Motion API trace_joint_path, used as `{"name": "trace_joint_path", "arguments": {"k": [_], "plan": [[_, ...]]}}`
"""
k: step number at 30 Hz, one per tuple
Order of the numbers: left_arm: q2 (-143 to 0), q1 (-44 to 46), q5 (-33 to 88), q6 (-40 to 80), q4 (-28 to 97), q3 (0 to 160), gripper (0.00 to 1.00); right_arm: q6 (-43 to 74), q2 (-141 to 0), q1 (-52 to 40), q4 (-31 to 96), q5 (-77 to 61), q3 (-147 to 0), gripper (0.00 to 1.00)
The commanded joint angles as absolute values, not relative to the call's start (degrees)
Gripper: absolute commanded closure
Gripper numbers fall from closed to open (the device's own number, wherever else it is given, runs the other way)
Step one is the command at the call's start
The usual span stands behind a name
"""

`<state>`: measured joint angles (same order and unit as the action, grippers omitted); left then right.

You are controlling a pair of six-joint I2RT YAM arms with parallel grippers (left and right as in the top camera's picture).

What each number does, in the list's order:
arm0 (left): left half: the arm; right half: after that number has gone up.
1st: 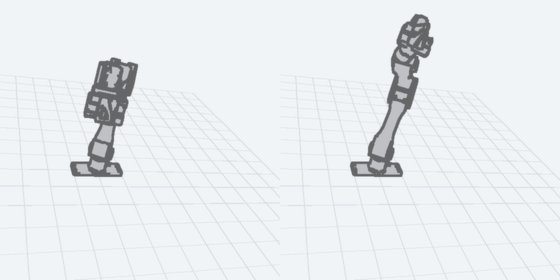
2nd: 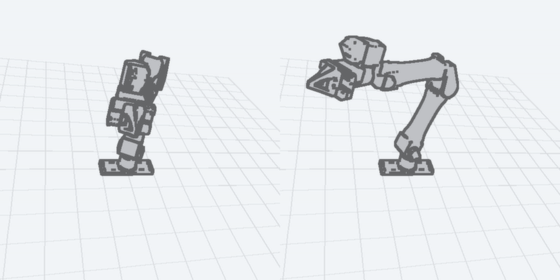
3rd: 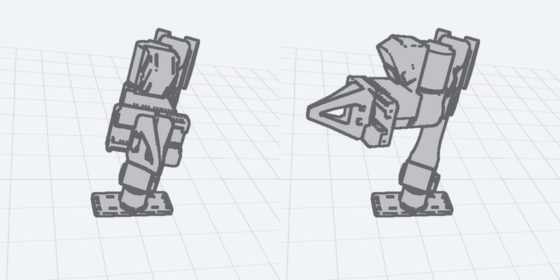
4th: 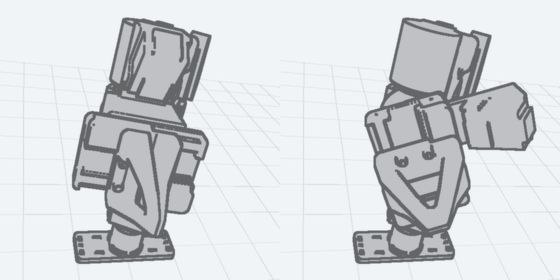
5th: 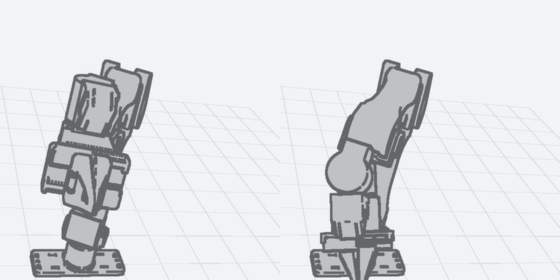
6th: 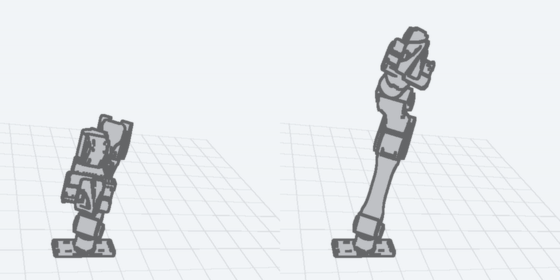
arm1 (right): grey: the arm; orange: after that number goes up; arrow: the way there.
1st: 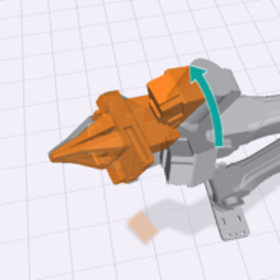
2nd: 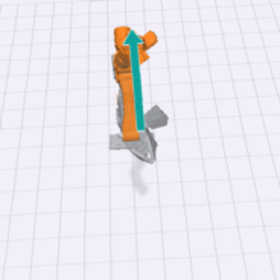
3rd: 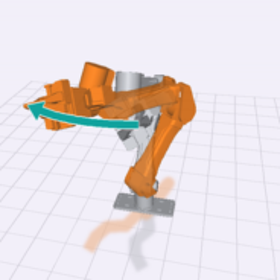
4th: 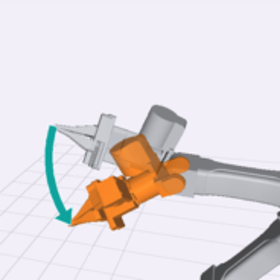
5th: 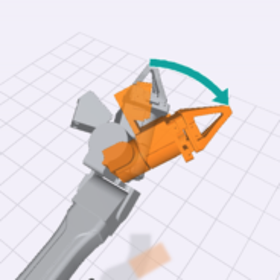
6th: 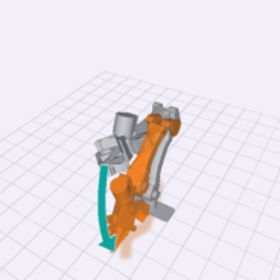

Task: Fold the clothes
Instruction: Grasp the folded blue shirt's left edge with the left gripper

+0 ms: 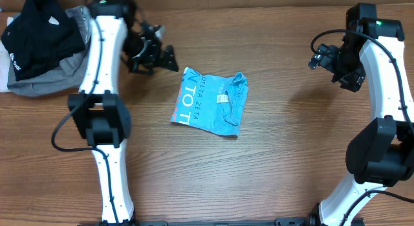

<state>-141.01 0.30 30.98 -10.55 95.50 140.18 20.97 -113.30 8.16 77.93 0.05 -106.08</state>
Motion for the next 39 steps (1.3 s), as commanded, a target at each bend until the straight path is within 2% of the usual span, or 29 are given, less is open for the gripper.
{"name": "trace_joint_path", "arguments": {"k": [1,11,18,19,21,24,25,29,39], "plan": [[-139.39,0.64,40.58,-16.23,93.60,133.01,0.00,21.06,-111.98,8.05,77.65,0.38,-106.87,0.00],[-139.39,5.74,41.80,-14.57,83.83,115.46,0.00,21.06,-111.98,8.05,77.65,0.38,-106.87,0.00],[-139.39,9.02,41.80,-12.62,76.14,110.72,0.03,21.06,-111.98,8.05,77.65,0.38,-106.87,0.00],[-139.39,9.19,41.80,-12.60,75.59,110.72,0.07,21.06,-111.98,8.05,77.62,0.38,-106.87,0.00],[-139.39,9.47,41.80,-12.62,74.17,110.74,0.24,21.06,-111.98,8.05,77.65,0.36,-106.87,0.00],[-139.37,9.50,41.78,-11.14,71.61,110.78,0.51,21.06,-111.98,8.05,77.65,0.38,-106.87,0.00],[-139.37,9.34,41.74,-10.02,70.74,110.78,0.64,21.06,-111.98,8.05,77.65,0.38,-106.87,0.00],[-139.37,8.58,40.80,-8.10,69.17,112.07,0.96,21.06,-111.98,8.05,77.65,0.38,-106.87,0.00],[-139.37,5.91,21.39,-5.54,77.49,131.52,0.96,21.06,-111.98,8.05,77.65,0.38,-106.87,0.00]]}}
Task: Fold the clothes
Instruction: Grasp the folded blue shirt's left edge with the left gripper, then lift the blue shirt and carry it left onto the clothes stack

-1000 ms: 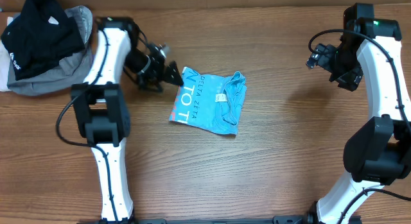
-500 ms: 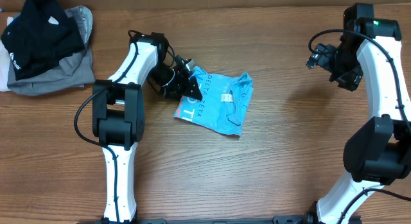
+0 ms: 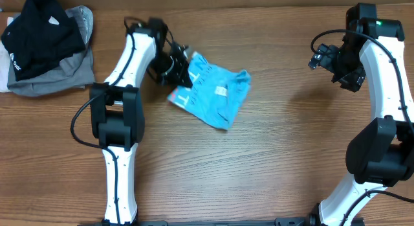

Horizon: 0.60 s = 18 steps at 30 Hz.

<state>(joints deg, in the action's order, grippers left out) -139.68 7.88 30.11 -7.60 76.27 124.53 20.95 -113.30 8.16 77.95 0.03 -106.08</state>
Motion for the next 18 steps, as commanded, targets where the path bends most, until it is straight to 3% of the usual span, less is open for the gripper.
{"name": "trace_joint_path", "arguments": {"k": [1,18], "plan": [[-139.37,5.37,19.20,-5.06,78.39,134.08,0.96,21.06,-111.98,8.05,77.65,0.38,-106.87,0.00],[-139.37,-7.77,13.34,-13.61,81.38,160.38,0.96,21.06,-111.98,8.05,77.65,0.38,-106.87,0.00]]}}
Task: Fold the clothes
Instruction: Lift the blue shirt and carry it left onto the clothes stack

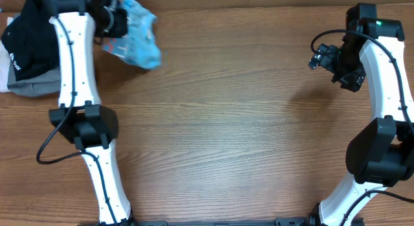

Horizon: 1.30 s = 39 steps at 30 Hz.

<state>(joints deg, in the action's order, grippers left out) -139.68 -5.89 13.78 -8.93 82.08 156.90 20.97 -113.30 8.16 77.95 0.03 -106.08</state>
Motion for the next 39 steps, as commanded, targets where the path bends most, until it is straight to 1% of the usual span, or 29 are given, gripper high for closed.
{"name": "trace_joint_path", "arguments": {"k": [1,8,15,21,29,35,39], "plan": [[-139.37,-8.34,13.02,-14.02,80.95,160.53,0.96,21.06,-111.98,8.05,77.62,0.38,-106.87,0.00],[-139.37,-13.63,12.91,-14.28,74.65,160.90,0.96,21.06,-111.98,8.05,77.62,0.38,-106.87,0.00],[-139.37,-19.16,13.43,-13.30,72.99,161.12,0.96,21.06,-111.98,8.05,77.62,0.38,-106.87,0.00],[-139.37,-22.57,19.75,-13.23,71.09,162.32,0.96,21.06,-111.98,8.05,77.62,0.38,-106.87,0.00],[-139.35,-24.40,19.68,-10.94,70.78,167.41,0.96,21.06,-111.98,8.05,77.65,0.38,-106.87,0.00],[-139.39,-25.58,18.65,-13.15,70.35,164.99,0.96,21.06,-111.98,8.05,77.65,0.38,-106.87,0.00],[-139.39,-26.37,19.55,-13.10,67.37,162.63,0.96,21.06,-111.98,8.05,77.65,0.38,-106.87,0.00]]}}
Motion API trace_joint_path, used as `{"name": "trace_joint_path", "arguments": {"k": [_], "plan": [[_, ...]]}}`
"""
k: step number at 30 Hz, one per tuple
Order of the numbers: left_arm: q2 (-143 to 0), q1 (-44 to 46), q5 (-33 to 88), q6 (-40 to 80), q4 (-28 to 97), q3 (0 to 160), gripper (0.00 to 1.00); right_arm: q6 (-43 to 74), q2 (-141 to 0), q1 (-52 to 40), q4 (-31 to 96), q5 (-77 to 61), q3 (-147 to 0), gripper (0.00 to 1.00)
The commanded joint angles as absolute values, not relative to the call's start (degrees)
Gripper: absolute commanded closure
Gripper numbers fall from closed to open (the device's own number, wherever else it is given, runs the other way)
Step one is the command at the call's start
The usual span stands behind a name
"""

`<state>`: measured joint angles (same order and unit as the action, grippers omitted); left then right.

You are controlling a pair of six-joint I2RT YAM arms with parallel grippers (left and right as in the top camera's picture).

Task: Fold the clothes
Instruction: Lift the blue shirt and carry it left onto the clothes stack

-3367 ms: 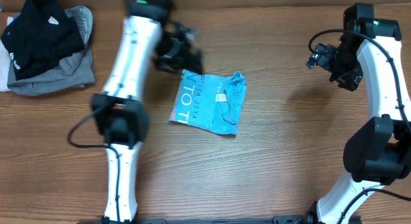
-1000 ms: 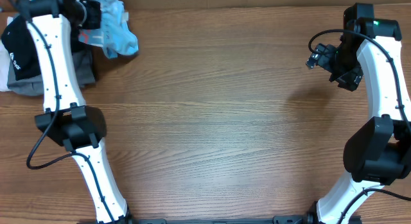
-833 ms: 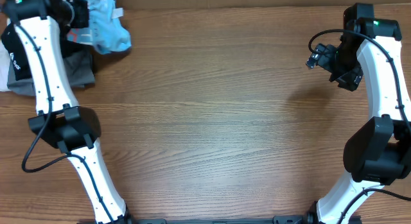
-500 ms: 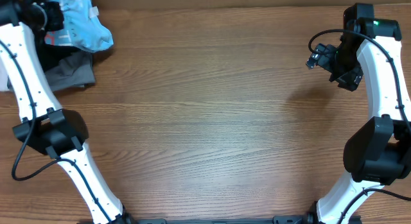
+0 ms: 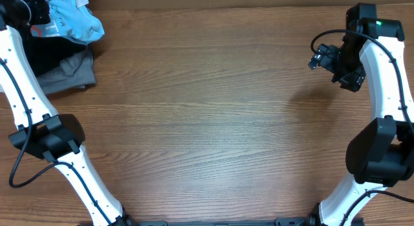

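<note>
The folded light-blue shirt [image 5: 72,20] hangs at the far left corner of the table, over the pile of dark clothes [image 5: 61,65]. My left gripper [image 5: 40,13] is shut on its left edge, at the frame's top-left corner. The pile beneath shows a black garment and a grey one, partly hidden by my left arm. My right gripper [image 5: 318,59] hovers at the far right of the table, away from all clothes; its jaws are too small to judge.
The brown wooden table [image 5: 213,122] fills the view. The left arm's base [image 5: 45,138] stands at the left edge and the right arm's base [image 5: 378,155] at the right edge.
My left gripper has carried the blue shirt further left, from beside the pile to over it at the top-left corner. The right arm has not moved.
The folded blue shirt lay at the table's middle with my left gripper to its left. Then the gripper was at the shirt's left edge. Then the shirt hung lifted at the far left, and now it is over the dark pile.
</note>
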<state>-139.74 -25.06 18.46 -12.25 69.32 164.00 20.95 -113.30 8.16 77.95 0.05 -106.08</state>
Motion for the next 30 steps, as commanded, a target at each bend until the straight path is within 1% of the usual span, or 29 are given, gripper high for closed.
{"name": "trace_joint_path", "arguments": {"k": [1,5,9,13,17,21,22,24,25,27,28,29,30], "plan": [[-139.39,-26.48,19.51,-13.13,66.65,162.56,0.96,21.06,-111.98,8.05,77.65,0.38,-106.87,0.00],[-139.39,-27.53,18.46,-13.08,64.23,162.32,0.96,21.06,-111.98,8.05,77.65,0.38,-106.87,0.00],[-139.39,-28.91,14.92,-13.37,63.59,160.66,0.96,21.06,-111.98,8.05,77.65,0.38,-106.87,0.00],[-139.39,-30.63,12.75,-13.80,62.41,157.38,0.96,21.06,-111.98,8.05,77.65,0.38,-106.87,0.00],[-139.39,-32.10,8.71,-13.45,58.19,152.59,0.96,21.06,-111.98,8.05,77.62,0.38,-106.87,0.00],[-139.39,-33.56,1.13,-10.02,53.45,148.33,0.94,21.06,-111.98,8.05,77.65,0.38,-106.87,0.00],[-139.39,-33.89,1.04,-10.07,52.77,147.61,0.94,21.06,-111.98,8.05,77.65,0.38,-106.87,0.00],[-139.39,-34.54,1.04,-10.04,51.33,145.77,0.90,21.06,-111.98,8.05,77.65,0.38,-106.87,0.00],[-139.39,-34.79,1.02,-10.07,50.59,144.79,0.86,21.06,-111.98,8.05,77.65,0.38,-106.87,0.00],[-139.39,-35.24,0.99,-10.04,48.93,142.41,0.83,21.06,-111.98,8.05,77.65,0.38,-106.87,0.00],[-139.39,-35.35,0.84,-10.02,48.49,141.45,0.76,21.06,-111.98,8.05,77.65,0.38,-106.87,0.00],[-139.39,-35.42,0.82,-10.02,48.05,140.57,0.62,21.06,-111.98,8.05,77.65,0.38,-106.87,0.00],[-139.39,-35.44,0.84,-10.02,47.68,139.81,0.32,21.06,-111.98,8.05,77.65,0.38,-106.87,0.00]]}}
